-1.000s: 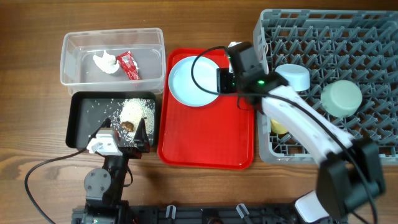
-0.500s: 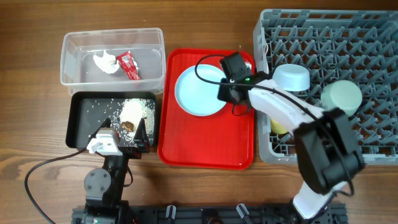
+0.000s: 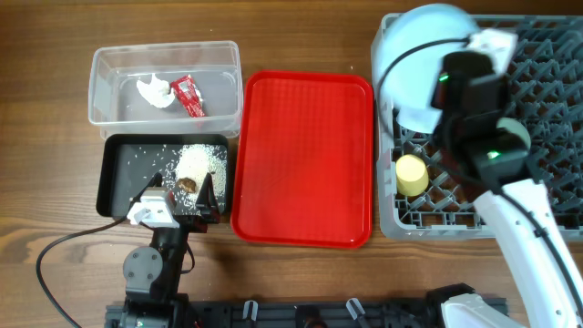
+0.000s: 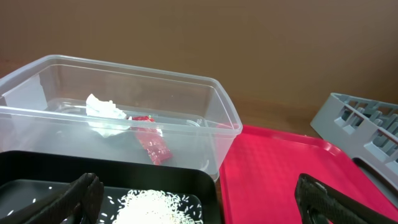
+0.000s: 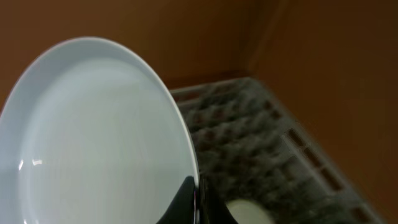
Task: Sort waste into correct bins and load items into the dishwasher rack
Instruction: 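Grasp the light-blue plate with the right gripper and lift it to the rack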
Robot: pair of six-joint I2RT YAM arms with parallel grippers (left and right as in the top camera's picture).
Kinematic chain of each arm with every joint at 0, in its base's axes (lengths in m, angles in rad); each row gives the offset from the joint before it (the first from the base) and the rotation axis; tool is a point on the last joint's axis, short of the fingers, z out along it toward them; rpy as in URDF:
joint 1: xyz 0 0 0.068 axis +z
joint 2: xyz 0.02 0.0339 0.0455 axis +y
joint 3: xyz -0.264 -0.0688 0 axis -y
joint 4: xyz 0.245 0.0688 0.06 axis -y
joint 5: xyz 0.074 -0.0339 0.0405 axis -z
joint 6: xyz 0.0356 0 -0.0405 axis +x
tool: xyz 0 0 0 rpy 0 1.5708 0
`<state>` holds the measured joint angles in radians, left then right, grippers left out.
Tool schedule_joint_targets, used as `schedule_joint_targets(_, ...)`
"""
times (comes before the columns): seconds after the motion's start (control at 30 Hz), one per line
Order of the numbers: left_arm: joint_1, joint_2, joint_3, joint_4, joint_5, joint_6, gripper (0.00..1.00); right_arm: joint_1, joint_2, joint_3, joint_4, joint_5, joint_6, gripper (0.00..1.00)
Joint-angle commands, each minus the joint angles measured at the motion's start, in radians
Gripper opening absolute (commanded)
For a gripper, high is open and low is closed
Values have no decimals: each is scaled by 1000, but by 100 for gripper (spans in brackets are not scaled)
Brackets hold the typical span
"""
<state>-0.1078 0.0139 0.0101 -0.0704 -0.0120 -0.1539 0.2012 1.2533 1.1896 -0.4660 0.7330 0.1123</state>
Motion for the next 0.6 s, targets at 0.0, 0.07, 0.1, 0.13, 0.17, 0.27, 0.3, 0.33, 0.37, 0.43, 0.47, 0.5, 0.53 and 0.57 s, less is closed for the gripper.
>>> schedule_joint_targets(0.0,10,-8,-5,-1,8,16,100,-85,36,6,146,106,-311,4)
schedule_joint_targets(0.07,10,-8,-5,0,8,16,100,-126,71,6,243,148,-404,4)
schedule_joint_targets(0.1,10,-8,-5,-1,8,16,100,-149,100,6,291,150,-470,4)
schedule_joint_targets(0.13,10,-8,-5,0,8,16,100,-161,119,6,316,150,-510,4)
schedule_joint_targets(0.17,10,-8,-5,-1,8,16,100,-171,145,6,338,150,-557,4)
schedule_joint_targets(0.27,10,-8,-5,-1,8,16,100,-177,237,6,357,121,-673,4)
schedule_joint_targets(0.3,10,-8,-5,-1,8,16,100,-177,268,6,358,120,-671,4)
schedule_joint_targets(0.33,10,-8,-5,0,8,16,100,-175,296,6,363,120,-663,4)
schedule_joint_targets(0.37,10,-8,-5,-1,8,16,100,-174,322,6,375,121,-661,4)
schedule_joint_targets(0.43,10,-8,-5,-1,8,16,100,-174,364,6,406,127,-663,4)
schedule_joint_targets(0.47,10,-8,-5,-1,8,16,100,-174,379,6,417,135,-665,4)
schedule_joint_targets(0.5,10,-8,-5,-1,8,16,100,-174,388,6,429,144,-666,4)
schedule_joint_targets(0.53,10,-8,-5,-1,8,16,100,-173,394,6,452,143,-670,4)
schedule_joint_targets(0.57,10,-8,-5,-1,8,16,100,-171,390,6,471,143,-669,4)
